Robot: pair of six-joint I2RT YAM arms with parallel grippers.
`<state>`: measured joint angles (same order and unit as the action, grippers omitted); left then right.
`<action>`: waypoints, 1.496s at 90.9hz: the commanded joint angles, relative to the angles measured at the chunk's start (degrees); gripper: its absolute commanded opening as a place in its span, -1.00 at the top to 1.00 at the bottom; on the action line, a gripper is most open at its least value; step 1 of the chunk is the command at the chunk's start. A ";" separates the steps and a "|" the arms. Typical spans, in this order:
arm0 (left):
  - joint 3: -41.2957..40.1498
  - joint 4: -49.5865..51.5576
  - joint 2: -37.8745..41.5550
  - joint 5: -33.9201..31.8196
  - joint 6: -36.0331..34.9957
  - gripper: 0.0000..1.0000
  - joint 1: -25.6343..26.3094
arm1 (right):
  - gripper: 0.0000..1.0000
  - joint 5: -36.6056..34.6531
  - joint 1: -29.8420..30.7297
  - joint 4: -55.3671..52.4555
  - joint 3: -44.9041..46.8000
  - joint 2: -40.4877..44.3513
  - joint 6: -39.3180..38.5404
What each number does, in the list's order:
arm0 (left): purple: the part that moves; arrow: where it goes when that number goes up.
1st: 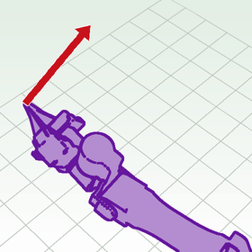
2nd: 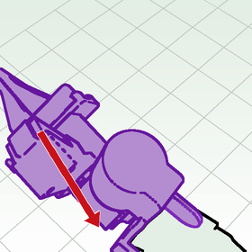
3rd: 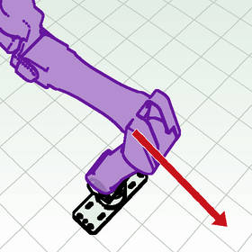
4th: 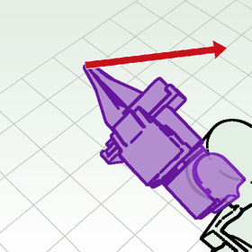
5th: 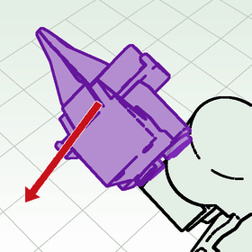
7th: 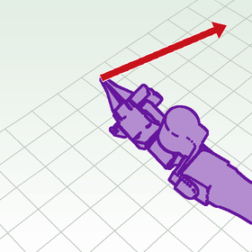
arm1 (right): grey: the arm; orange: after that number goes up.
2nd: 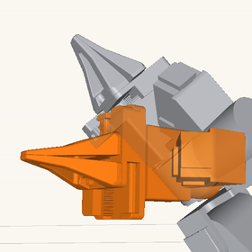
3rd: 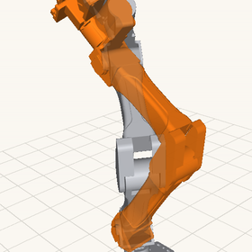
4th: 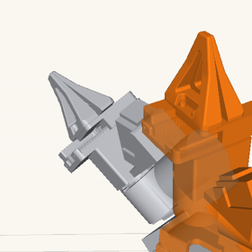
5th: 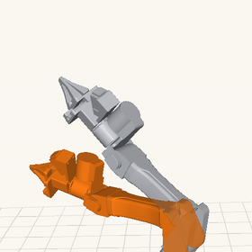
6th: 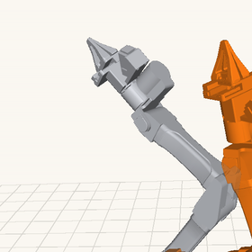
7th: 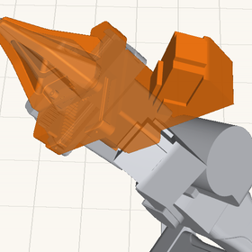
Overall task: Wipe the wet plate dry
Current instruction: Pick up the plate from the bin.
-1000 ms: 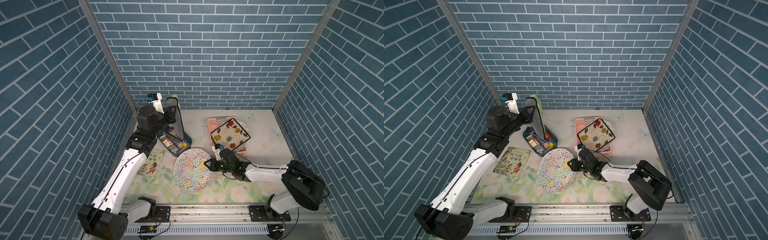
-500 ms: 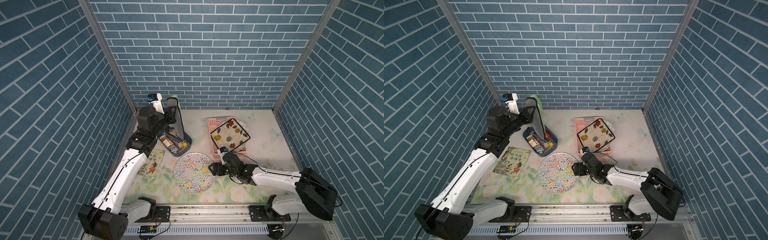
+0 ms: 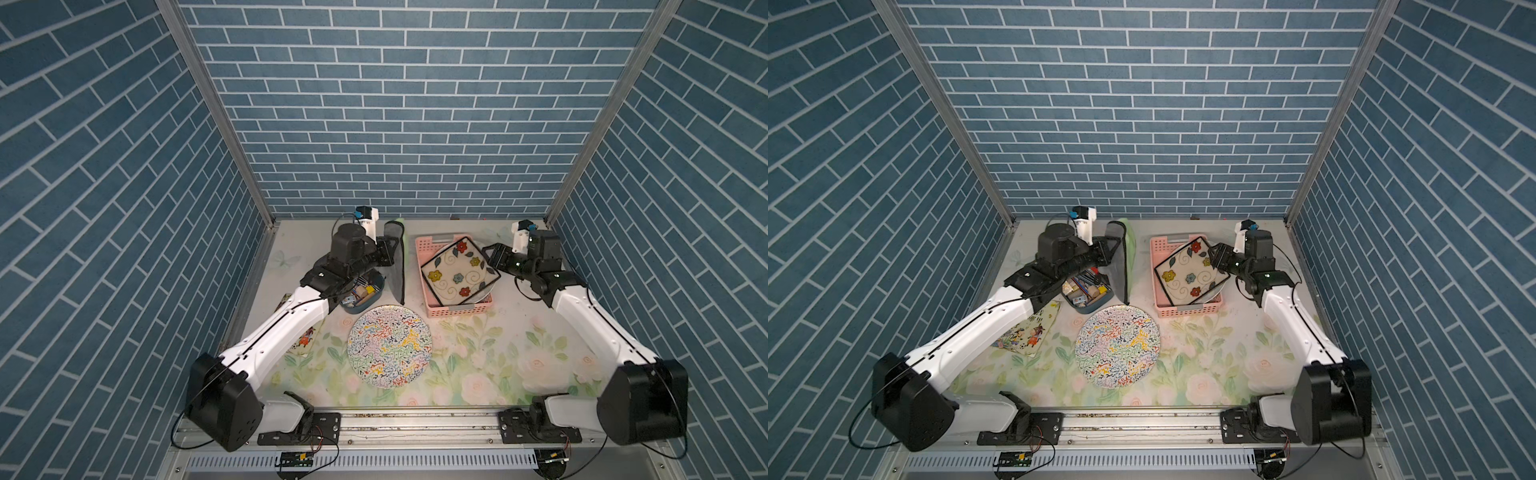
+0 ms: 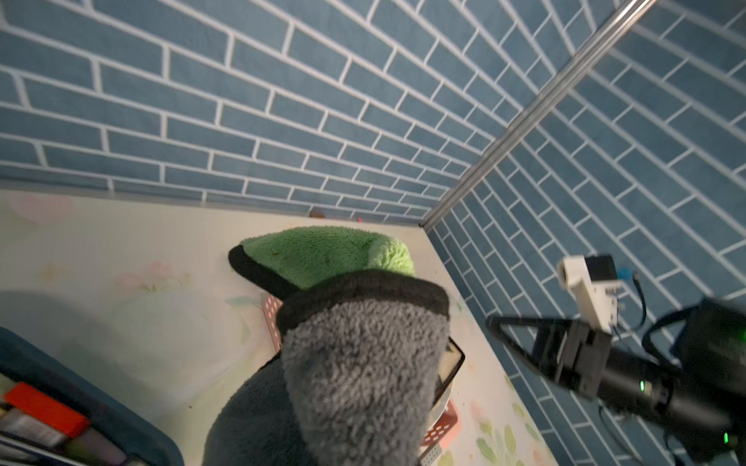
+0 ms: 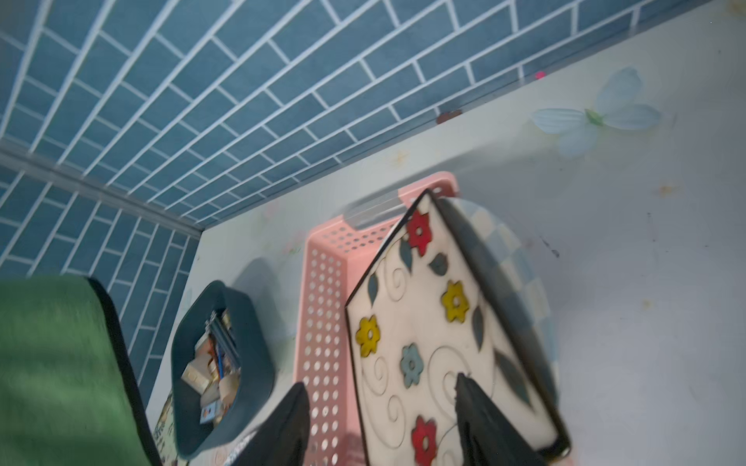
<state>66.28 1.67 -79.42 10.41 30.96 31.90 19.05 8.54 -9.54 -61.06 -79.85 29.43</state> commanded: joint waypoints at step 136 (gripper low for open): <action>0.79 -0.07 -10.43 -3.45 1.08 1.00 7.19 | 1.00 19.61 2.26 -8.27 -12.22 -15.47 -7.42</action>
<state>63.46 0.40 -96.90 7.94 33.17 38.57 38.70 10.24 -25.06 -73.01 -103.81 18.15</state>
